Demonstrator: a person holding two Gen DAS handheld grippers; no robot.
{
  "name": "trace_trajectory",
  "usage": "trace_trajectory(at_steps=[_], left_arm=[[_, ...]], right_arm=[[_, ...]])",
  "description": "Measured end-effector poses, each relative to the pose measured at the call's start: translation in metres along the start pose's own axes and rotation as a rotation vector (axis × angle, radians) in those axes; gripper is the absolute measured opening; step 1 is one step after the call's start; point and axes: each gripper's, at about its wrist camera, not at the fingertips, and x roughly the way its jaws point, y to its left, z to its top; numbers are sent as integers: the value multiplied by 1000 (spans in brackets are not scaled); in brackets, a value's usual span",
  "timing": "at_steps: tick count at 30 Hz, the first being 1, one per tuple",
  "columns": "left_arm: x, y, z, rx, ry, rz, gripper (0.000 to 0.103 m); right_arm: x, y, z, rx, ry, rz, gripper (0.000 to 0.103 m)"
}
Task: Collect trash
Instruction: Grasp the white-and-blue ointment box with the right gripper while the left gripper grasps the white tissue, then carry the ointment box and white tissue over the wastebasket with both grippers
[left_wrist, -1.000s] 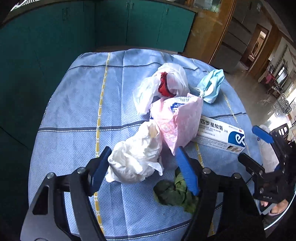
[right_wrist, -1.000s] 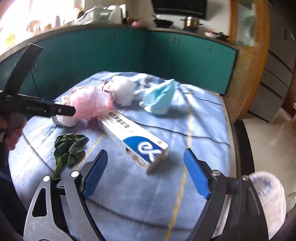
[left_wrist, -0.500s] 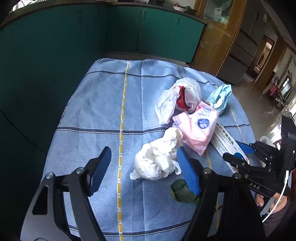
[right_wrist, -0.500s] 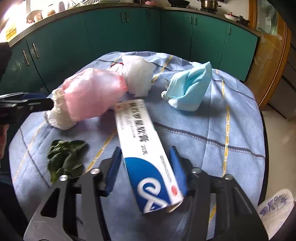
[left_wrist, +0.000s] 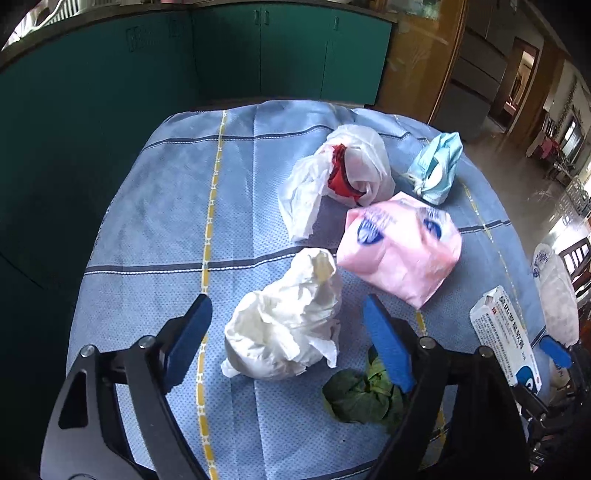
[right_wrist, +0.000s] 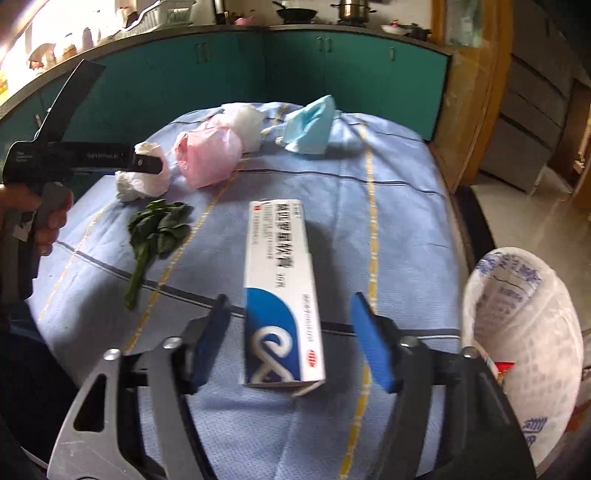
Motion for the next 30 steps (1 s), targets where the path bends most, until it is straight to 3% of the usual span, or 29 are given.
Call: trace_trajectory(at_steps=[1, 7, 11, 15, 17, 20, 30], left_arm=[[2, -2, -1, 12, 6, 5, 64], [-6, -5, -8, 29, -4, 34, 47], [-27, 3, -16, -31, -42, 76, 46], [-57, 2, -22, -66, -142, 75, 46], [-69, -2, -22, -69, -190, 71, 46], [-84, -11, -23, -50, -248, 34, 46], [-98, -40, -33, 51, -294, -3, 46]], right_arm=[[0, -1, -1, 2, 2, -13, 70], [14, 0, 4, 7, 17, -10, 70], [20, 8, 7, -4, 18, -4, 70], [23, 18, 8, -29, 17, -15, 70], [25, 22, 8, -31, 22, -12, 62], [25, 26, 5, -23, 26, -1, 43], [-15, 14, -18, 85, -33, -42, 40]])
